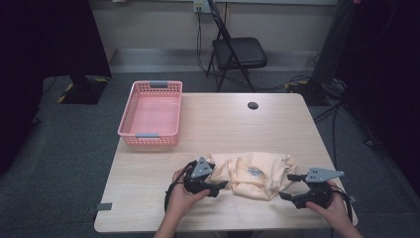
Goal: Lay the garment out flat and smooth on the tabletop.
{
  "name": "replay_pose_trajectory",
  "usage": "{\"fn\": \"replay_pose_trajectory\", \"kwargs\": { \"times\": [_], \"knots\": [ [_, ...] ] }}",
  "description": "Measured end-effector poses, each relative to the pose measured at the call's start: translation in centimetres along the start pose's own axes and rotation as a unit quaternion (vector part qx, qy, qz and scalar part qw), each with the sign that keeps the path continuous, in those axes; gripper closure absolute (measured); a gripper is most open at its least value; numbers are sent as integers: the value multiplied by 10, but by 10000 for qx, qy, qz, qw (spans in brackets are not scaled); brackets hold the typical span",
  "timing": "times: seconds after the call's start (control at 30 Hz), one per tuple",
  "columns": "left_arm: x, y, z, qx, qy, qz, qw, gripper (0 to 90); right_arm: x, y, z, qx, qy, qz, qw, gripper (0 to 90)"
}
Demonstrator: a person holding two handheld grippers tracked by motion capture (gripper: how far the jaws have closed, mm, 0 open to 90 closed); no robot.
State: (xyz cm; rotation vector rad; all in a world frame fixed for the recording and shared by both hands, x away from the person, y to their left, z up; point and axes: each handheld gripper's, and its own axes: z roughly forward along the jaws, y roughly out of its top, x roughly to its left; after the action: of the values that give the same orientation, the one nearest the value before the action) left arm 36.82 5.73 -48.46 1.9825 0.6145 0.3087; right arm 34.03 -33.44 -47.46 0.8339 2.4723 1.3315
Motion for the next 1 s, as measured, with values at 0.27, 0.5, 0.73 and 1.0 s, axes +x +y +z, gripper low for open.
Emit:
{"fn": "replay_pose_trajectory", "kwargs": {
  "times": [0.27,0.5,0.73,1.0],
  "knots": [
    [0,4,6,-7,-71,26,10000,344,2,2,8,51,205,-48,9998,382],
    [4,8,15,122,-142,-78,9998,402,2,3,13,42,357,34,9993,454],
    [2,12,19,327,-387,30,9987,740,3,5,21,157,469,-73,9988,655],
    [-1,19,11,287,-411,10,9987,837,-3,9,7,-43,512,56,9987,887]
  ]
}}
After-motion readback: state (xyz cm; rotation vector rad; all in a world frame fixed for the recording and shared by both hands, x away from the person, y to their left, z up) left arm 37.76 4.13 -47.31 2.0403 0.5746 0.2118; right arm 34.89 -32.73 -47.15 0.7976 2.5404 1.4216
